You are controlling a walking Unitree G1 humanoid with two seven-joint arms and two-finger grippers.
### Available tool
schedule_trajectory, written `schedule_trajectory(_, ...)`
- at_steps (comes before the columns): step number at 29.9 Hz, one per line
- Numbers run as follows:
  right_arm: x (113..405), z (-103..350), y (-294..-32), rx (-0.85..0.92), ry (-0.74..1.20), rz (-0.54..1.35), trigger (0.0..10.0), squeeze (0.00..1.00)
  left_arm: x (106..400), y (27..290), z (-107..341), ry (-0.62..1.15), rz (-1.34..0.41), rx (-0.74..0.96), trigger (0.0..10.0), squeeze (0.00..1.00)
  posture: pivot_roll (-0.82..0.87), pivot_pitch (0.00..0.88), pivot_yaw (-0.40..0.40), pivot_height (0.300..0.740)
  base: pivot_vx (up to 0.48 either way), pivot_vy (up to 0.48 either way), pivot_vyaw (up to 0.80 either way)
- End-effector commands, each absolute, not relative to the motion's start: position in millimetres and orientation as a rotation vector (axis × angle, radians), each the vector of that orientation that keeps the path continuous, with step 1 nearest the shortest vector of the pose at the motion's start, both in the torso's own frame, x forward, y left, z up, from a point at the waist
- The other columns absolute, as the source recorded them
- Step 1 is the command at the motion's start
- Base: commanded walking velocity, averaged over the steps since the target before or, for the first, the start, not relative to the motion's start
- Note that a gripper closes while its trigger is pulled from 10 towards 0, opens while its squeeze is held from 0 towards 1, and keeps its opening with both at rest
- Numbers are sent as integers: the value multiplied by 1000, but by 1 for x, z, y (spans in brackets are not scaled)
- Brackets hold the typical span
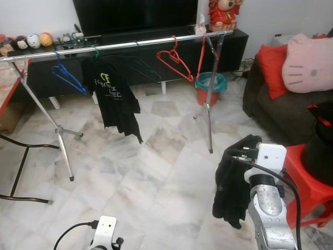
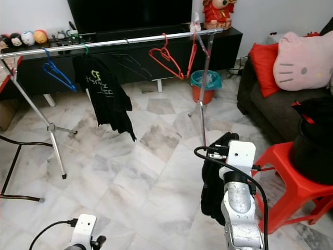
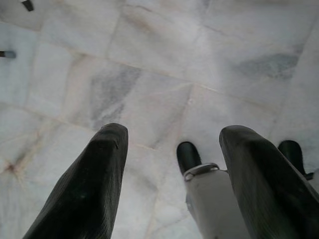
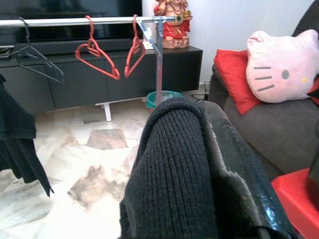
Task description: Hang hanger
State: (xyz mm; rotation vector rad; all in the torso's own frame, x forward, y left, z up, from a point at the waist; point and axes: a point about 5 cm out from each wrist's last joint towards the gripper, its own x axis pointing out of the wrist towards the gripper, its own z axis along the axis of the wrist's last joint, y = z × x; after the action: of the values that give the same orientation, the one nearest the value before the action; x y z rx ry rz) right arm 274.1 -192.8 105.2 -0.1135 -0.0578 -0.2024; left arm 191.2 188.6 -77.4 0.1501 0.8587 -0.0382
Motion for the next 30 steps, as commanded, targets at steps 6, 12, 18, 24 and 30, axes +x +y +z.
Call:
schedule_trajectory(6,277,117,-189,-101,-107,-190,10000,0,185,192,-80,889,-32,152,10000,0,-162,0,41,740,309,0,0)
schedule_trajectory(12,277,116,-189,-98,-102,-190,10000,0,185,194,-81,894,-29,152,10000,0,-161,0,42,740,312,0,0)
schedule_trajectory(18,277,115,-188,-96,-99,-190,10000,0,184,194,-81,904,-32,154,10000,0,-165,0,44,740,316,0,0)
schedule_trajectory(24,277,115,-188,-93,-98,-192,10000,0,182,194,-82,909,-36,155,10000,0,-168,0,46,740,316,0,0)
schedule_trajectory(30,277,115,-188,-86,-96,-194,10000,0,179,198,-83,916,-32,159,10000,0,-165,0,46,740,318,0,0)
